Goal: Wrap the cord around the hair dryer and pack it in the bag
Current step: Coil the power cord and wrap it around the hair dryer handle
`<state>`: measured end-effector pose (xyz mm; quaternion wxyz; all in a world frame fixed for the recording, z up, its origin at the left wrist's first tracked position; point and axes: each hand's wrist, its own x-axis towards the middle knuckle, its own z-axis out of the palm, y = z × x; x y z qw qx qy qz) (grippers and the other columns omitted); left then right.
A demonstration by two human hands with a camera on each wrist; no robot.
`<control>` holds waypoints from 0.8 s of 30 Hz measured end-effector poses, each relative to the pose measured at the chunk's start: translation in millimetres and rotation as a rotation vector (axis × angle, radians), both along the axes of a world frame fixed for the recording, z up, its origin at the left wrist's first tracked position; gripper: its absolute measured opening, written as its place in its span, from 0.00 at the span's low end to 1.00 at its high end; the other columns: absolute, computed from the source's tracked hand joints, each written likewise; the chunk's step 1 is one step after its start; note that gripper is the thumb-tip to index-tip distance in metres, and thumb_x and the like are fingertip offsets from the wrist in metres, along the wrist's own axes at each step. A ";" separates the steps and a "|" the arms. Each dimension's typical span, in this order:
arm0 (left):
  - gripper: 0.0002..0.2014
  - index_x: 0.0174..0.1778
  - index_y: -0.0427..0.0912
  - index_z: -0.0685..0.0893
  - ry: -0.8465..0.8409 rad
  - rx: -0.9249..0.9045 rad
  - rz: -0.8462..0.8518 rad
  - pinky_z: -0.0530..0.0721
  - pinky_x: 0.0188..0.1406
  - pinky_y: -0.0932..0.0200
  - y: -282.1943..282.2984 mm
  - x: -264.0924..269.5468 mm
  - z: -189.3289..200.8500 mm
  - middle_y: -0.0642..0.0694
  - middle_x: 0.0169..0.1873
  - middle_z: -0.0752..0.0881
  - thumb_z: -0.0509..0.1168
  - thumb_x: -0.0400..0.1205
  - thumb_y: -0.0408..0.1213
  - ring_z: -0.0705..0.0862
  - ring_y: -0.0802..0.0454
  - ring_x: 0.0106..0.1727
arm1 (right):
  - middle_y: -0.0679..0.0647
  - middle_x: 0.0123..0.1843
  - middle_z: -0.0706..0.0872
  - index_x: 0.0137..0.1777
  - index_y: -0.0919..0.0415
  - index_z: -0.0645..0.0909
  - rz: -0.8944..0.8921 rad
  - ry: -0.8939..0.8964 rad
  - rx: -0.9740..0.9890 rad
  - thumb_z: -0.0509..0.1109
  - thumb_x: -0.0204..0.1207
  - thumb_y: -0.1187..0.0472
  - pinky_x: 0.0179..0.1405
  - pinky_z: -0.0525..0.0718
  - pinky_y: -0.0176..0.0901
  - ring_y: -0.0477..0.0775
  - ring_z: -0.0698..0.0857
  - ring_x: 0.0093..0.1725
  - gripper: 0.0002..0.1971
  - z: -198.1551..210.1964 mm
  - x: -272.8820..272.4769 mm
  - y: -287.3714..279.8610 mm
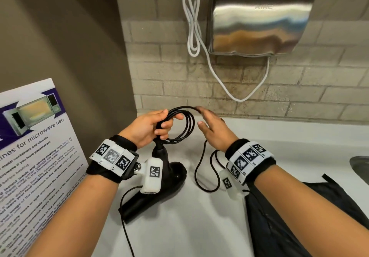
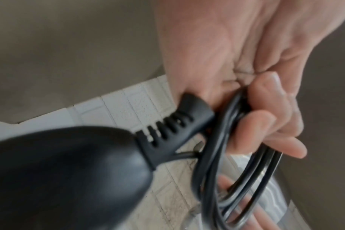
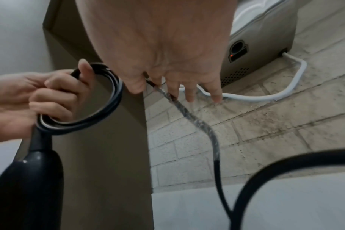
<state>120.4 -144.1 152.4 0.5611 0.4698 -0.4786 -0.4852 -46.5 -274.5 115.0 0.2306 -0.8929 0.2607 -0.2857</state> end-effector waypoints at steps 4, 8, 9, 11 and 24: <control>0.27 0.35 0.41 0.86 0.162 0.045 0.114 0.57 0.12 0.70 -1.5 0.3 0.7 0.55 0.15 0.64 0.44 0.87 0.43 0.58 0.65 0.12 | 0.63 0.51 0.82 0.53 0.65 0.80 0.014 -0.115 0.015 0.56 0.83 0.62 0.54 0.73 0.42 0.61 0.80 0.53 0.11 -6.7 1.3 3.7; 0.18 0.37 0.41 0.76 0.224 0.022 0.239 0.51 0.11 0.70 -5.4 -0.9 1.0 0.57 0.12 0.60 0.48 0.86 0.45 0.56 0.65 0.09 | 0.47 0.40 0.79 0.58 0.65 0.76 0.083 -0.070 0.113 0.54 0.84 0.61 0.44 0.71 0.37 0.52 0.79 0.44 0.12 -23.5 0.7 21.6; 0.18 0.38 0.41 0.76 0.256 0.012 0.260 0.51 0.11 0.70 -6.8 -0.8 1.0 0.57 0.11 0.60 0.48 0.86 0.45 0.56 0.65 0.09 | 0.43 0.37 0.76 0.60 0.64 0.74 0.080 -0.071 0.137 0.53 0.84 0.62 0.44 0.74 0.39 0.50 0.78 0.40 0.12 -28.7 1.1 26.1; 0.17 0.39 0.41 0.77 0.319 -0.008 0.297 0.51 0.10 0.69 -8.8 1.2 0.2 0.55 0.11 0.60 0.49 0.87 0.45 0.56 0.63 0.09 | 0.44 0.35 0.74 0.64 0.62 0.71 0.049 -0.109 0.189 0.53 0.83 0.63 0.42 0.81 0.48 0.50 0.76 0.33 0.12 -37.9 1.0 33.8; 0.18 0.43 0.39 0.79 0.281 0.022 0.330 0.52 0.08 0.70 -6.5 4.7 0.3 0.54 0.11 0.62 0.48 0.87 0.44 0.57 0.63 0.09 | 0.52 0.28 0.75 0.53 0.66 0.75 -0.436 -0.390 0.124 0.55 0.82 0.60 0.31 0.69 0.41 0.53 0.73 0.27 0.11 -27.4 -15.3 21.8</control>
